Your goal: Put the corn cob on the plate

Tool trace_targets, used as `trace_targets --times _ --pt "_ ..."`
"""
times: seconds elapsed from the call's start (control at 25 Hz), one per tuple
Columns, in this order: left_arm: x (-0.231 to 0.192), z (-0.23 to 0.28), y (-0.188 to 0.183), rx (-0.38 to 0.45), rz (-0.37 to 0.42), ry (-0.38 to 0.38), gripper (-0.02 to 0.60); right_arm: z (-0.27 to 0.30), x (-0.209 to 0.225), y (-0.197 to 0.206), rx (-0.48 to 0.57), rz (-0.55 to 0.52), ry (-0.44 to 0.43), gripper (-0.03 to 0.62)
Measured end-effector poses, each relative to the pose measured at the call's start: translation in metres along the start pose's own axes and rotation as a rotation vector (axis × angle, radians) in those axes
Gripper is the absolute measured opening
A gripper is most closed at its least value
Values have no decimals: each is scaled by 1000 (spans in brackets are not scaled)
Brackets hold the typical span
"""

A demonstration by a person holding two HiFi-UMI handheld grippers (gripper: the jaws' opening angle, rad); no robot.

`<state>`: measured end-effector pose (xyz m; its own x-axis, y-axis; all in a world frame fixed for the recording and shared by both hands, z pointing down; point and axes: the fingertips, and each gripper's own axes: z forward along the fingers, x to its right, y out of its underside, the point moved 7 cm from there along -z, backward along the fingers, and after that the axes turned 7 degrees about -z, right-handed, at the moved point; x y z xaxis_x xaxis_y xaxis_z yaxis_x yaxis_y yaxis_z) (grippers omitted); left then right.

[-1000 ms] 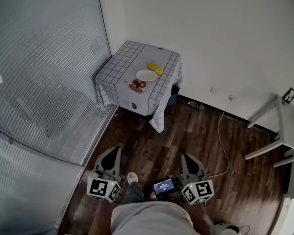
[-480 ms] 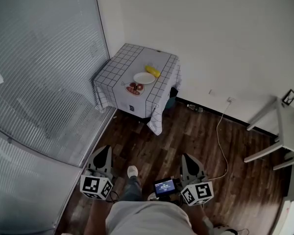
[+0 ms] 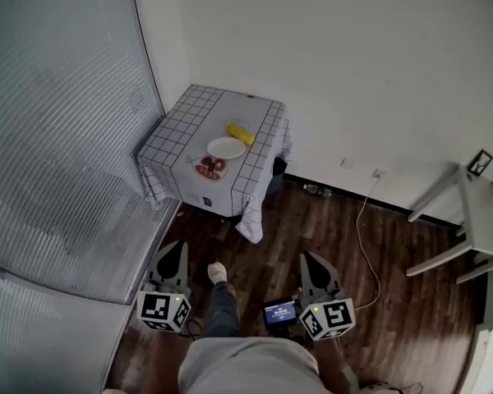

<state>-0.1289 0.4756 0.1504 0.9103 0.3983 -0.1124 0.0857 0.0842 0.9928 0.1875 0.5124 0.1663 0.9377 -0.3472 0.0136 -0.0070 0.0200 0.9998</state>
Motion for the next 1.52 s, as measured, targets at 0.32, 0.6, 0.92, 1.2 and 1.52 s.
trace_targets --times 0.32,0.6,0.92,1.2,1.52 --pt "-72 124 -11 -33 48 47 9 142 20 0 -69 -11 1 8" --pt "-155 233 -31 -66 119 89 9 283 31 4 -130 -46 -29 8" --pt "-204 332 -26 -160 146 162 9 364 84 22 -247 -67 32 8" --pt "-199 383 -10 -206 134 201 9 395 101 39 -319 -88 22 8" --pt "-206 410 10 -228 64 111 9 439 119 63 -354 -90 -98 8"
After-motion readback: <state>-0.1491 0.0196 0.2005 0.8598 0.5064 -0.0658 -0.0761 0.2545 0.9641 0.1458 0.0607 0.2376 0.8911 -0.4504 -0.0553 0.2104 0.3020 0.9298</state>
